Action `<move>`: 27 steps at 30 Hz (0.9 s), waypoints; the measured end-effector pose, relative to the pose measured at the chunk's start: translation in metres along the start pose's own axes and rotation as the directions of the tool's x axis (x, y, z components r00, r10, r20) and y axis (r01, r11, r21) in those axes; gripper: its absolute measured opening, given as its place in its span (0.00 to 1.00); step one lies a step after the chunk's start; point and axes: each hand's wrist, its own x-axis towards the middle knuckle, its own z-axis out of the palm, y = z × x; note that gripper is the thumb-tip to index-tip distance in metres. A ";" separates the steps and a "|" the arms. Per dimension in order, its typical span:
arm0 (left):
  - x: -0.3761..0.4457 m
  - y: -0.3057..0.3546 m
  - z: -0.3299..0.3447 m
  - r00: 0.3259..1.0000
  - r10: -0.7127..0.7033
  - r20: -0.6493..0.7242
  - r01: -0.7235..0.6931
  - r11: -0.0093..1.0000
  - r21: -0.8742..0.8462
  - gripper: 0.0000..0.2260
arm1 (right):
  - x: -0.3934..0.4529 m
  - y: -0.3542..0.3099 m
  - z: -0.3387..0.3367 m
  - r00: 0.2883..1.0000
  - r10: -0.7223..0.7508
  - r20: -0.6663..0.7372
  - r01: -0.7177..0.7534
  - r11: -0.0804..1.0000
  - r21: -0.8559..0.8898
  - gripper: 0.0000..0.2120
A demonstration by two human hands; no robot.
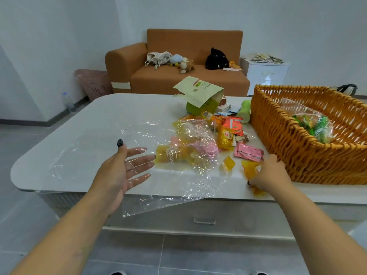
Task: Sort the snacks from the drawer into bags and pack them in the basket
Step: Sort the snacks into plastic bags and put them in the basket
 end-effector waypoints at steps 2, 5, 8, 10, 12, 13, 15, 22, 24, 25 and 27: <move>-0.002 0.002 0.002 1.000 0.015 0.014 -0.015 1.000 -0.005 0.24 | -0.005 0.003 -0.016 0.998 0.018 0.065 -0.022 0.998 0.066 0.36; -0.003 0.004 0.005 0.999 0.036 0.037 -0.036 0.999 -0.005 0.25 | -0.016 0.005 -0.037 0.996 -0.071 0.055 0.046 0.928 0.370 0.23; -0.005 0.005 0.007 0.996 0.056 0.066 -0.057 0.998 0.004 0.25 | -0.038 0.006 -0.060 0.967 -0.254 0.008 0.182 0.712 0.678 0.21; -0.007 0.005 0.009 0.994 0.065 0.086 -0.065 0.998 -0.007 0.24 | -0.052 0.008 -0.071 0.926 -0.375 0.029 0.233 0.632 0.739 0.25; -0.010 0.004 0.011 0.992 0.074 0.106 -0.073 0.997 -0.017 0.24 | -0.058 0.011 -0.073 0.889 -0.451 0.086 0.283 0.686 0.670 0.27; -0.011 0.004 0.012 0.990 0.079 0.118 -0.078 0.997 -0.016 0.24 | -0.058 0.013 -0.071 0.879 -0.463 0.116 0.305 0.731 0.610 0.28; -0.012 0.003 0.013 0.987 0.088 0.137 -0.087 0.996 -0.012 0.24 | -0.057 0.014 -0.068 0.881 -0.454 0.130 0.329 0.788 0.520 0.28; -0.010 0.002 0.014 0.986 0.092 0.142 -0.086 0.995 -0.047 0.23 | -0.049 0.019 -0.063 0.906 -0.408 -0.108 0.418 0.827 0.375 0.31; -0.009 0.001 0.016 0.986 0.089 0.141 -0.085 0.996 -0.038 0.24 | -0.050 0.019 -0.058 0.860 -0.434 -0.267 0.500 0.818 0.283 0.32; -0.008 0.001 0.016 0.986 0.088 0.141 -0.084 0.996 -0.036 0.24 | -0.052 0.018 -0.056 0.828 -0.458 -0.324 0.544 0.797 0.262 0.32; -0.007 0.000 0.018 0.986 0.085 0.146 -0.081 0.996 -0.036 0.24 | -0.055 0.014 -0.052 0.774 -0.507 -0.378 0.614 0.747 0.255 0.31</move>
